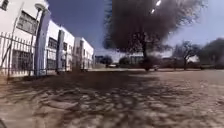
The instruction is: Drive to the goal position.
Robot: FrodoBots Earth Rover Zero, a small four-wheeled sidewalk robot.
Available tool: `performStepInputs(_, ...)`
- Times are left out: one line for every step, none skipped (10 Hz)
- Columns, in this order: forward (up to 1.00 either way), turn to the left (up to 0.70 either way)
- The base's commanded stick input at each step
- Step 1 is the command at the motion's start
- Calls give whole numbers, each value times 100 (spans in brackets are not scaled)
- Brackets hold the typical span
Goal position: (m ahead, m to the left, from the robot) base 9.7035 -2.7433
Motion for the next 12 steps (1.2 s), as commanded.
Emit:
performStepInputs(100,0)
performStepInputs(100,0)
performStepInputs(100,0)
performStepInputs(100,0)
performStepInputs(100,0)
performStepInputs(100,0)
performStepInputs(100,0)
performStepInputs(100,0)
performStepInputs(100,0)
performStepInputs(100,0)
performStepInputs(100,0)
performStepInputs(100,0)
